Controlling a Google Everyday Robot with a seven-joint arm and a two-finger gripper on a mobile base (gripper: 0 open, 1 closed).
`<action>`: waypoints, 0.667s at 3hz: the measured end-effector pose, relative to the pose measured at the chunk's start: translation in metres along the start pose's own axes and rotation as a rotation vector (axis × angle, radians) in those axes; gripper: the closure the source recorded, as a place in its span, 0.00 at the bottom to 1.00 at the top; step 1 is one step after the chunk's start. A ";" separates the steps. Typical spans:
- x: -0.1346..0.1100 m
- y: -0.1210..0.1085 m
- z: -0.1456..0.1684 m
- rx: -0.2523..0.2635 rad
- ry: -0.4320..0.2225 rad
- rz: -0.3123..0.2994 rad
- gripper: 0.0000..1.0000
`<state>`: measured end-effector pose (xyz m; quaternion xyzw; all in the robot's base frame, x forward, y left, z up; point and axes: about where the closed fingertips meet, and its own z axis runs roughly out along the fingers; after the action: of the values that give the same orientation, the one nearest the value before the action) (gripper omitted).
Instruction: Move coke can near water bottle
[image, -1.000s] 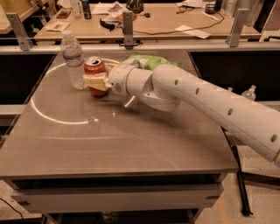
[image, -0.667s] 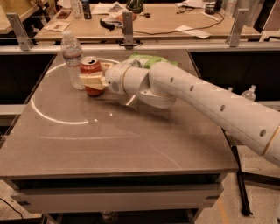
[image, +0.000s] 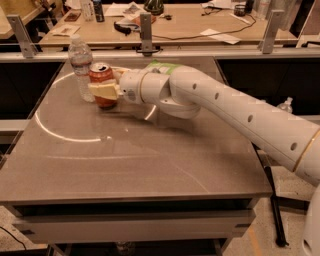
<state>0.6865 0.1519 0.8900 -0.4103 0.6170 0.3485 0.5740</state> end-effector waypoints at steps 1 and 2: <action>0.001 -0.002 -0.001 0.003 0.022 -0.008 0.13; 0.002 -0.003 -0.003 0.006 0.035 -0.018 0.00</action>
Offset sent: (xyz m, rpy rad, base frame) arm 0.0027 -0.0128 -0.0026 -0.0590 -0.0048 -0.0176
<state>0.6873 0.1475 0.8888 -0.4202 0.6244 0.3343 0.5672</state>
